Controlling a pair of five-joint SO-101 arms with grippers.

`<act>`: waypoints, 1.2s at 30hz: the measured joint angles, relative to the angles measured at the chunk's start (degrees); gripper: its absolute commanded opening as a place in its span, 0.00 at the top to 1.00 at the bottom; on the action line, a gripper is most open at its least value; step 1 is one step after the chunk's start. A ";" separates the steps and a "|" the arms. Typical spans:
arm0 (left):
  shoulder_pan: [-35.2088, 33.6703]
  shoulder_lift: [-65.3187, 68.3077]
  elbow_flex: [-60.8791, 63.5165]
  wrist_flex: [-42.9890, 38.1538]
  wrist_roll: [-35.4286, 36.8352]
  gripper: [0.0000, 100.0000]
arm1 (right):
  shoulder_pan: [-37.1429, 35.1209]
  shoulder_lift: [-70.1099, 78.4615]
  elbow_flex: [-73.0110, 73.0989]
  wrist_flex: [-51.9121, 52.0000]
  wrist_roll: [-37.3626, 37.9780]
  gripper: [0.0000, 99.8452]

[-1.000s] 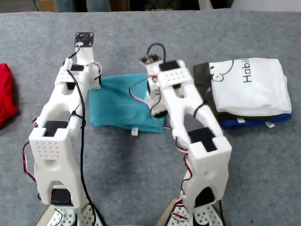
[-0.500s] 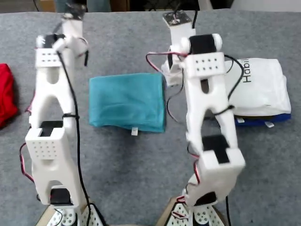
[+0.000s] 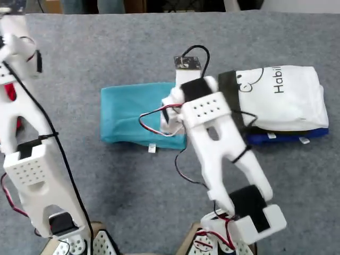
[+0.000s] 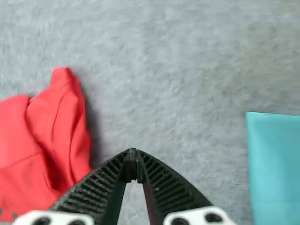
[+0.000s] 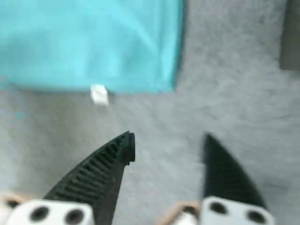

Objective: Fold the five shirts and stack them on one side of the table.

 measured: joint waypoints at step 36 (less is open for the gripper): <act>-8.62 0.00 6.51 0.00 -0.35 0.97 | -0.88 40.70 -20.48 -10.73 -19.87 0.96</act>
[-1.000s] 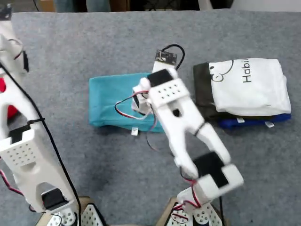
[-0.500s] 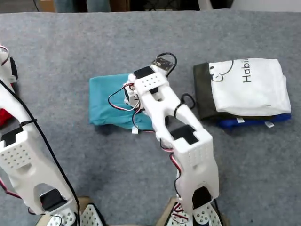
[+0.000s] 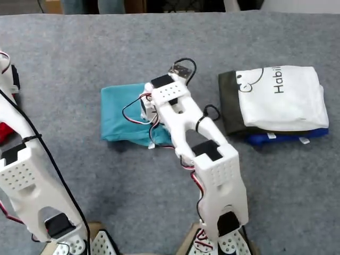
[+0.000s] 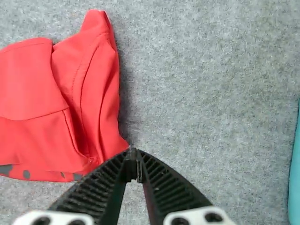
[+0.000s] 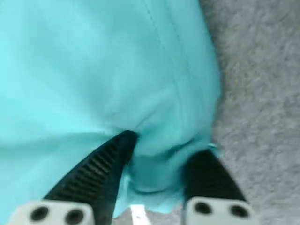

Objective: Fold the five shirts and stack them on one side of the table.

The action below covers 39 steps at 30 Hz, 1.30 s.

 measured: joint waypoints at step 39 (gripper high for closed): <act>32.97 31.21 -7.82 -9.23 29.71 0.77 | 2.46 1.41 -3.43 3.96 6.15 0.99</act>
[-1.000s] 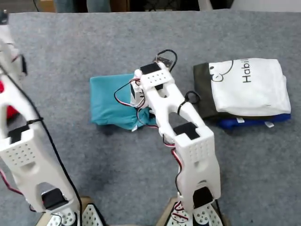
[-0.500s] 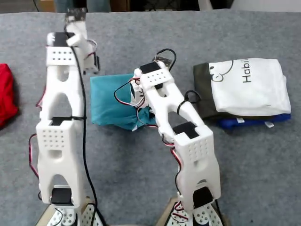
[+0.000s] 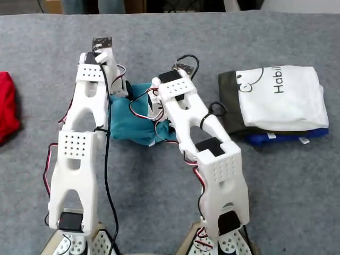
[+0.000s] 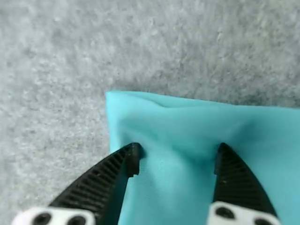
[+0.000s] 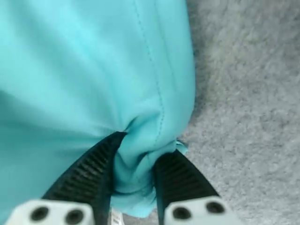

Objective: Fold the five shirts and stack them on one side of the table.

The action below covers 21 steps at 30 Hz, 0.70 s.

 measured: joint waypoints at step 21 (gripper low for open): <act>-5.45 10.20 -17.58 6.77 -9.67 0.73 | 0.00 0.00 0.00 0.00 0.00 0.99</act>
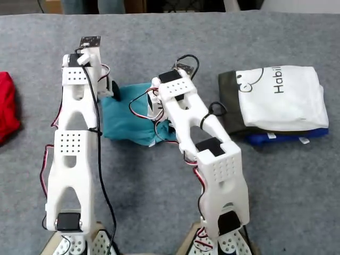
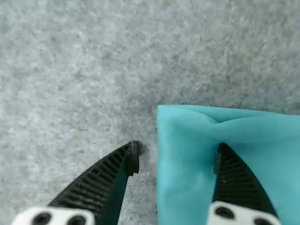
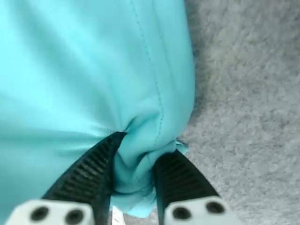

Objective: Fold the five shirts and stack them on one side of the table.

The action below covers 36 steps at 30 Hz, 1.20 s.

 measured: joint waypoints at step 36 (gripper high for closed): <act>7.47 -0.79 -11.52 0.35 1.58 0.94 | 6.33 2.02 -21.63 17.93 7.65 0.99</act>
